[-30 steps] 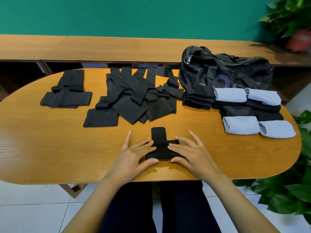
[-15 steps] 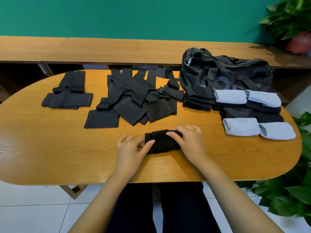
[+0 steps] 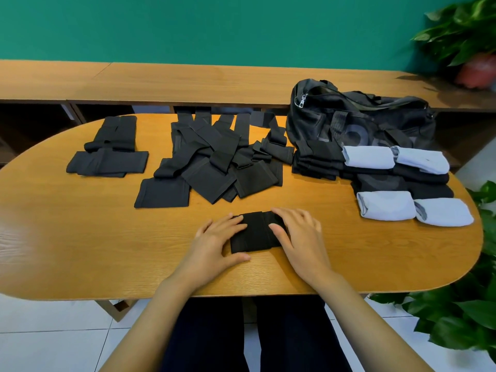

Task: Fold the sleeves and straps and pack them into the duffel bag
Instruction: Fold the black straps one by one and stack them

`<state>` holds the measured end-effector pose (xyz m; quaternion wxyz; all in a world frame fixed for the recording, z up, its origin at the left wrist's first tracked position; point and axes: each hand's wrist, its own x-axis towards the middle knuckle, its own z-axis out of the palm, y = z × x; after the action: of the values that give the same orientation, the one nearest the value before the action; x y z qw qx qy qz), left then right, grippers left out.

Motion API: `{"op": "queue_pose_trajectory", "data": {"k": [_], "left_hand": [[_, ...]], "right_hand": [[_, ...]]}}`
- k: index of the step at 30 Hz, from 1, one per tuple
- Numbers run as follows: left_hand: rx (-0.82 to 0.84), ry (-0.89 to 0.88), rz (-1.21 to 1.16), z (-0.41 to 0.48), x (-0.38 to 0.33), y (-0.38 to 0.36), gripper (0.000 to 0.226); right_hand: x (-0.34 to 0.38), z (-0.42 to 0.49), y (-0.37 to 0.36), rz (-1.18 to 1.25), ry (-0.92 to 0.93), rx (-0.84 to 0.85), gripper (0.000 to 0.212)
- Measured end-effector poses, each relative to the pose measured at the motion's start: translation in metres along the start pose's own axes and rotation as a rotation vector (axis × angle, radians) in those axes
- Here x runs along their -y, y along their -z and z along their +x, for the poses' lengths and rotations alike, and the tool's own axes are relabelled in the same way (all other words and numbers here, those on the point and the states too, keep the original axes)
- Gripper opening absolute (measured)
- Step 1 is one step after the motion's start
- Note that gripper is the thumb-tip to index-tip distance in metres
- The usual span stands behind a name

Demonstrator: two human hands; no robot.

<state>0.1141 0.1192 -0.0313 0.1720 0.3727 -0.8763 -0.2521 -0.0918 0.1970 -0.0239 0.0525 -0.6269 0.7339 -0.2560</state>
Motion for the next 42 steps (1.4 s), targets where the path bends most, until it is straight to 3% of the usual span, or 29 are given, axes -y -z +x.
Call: {"op": "queue_pose_trajectory", "data": {"k": [5,11,14,18,27,38,42], "left_hand": [[-0.028,0.014,0.168,0.003,-0.005,-0.002,0.061],[-0.135,0.081,0.209,0.014,-0.016,-0.008,0.065],[-0.177,0.093,0.183,0.02,-0.02,-0.01,0.061],[-0.2,0.123,0.093,0.021,-0.018,-0.018,0.065],[-0.219,0.155,0.067,0.02,-0.016,-0.022,0.077],[-0.215,0.162,0.09,0.02,-0.016,-0.021,0.077],[-0.215,0.168,0.083,0.021,-0.016,-0.022,0.078]], "right_hand": [[0.001,-0.012,0.0,0.068,-0.043,0.029,0.043],[-0.002,-0.017,-0.003,-0.136,0.251,0.106,0.063],[0.0,-0.015,-0.004,-0.268,0.298,0.135,0.066],[-0.004,-0.012,-0.004,-0.37,0.223,0.112,0.07],[-0.063,-0.002,0.018,-0.488,-0.169,0.065,0.093],[-0.079,0.02,0.036,-0.467,-0.25,0.102,0.086],[-0.079,0.023,0.036,-0.424,-0.253,0.053,0.073]]}}
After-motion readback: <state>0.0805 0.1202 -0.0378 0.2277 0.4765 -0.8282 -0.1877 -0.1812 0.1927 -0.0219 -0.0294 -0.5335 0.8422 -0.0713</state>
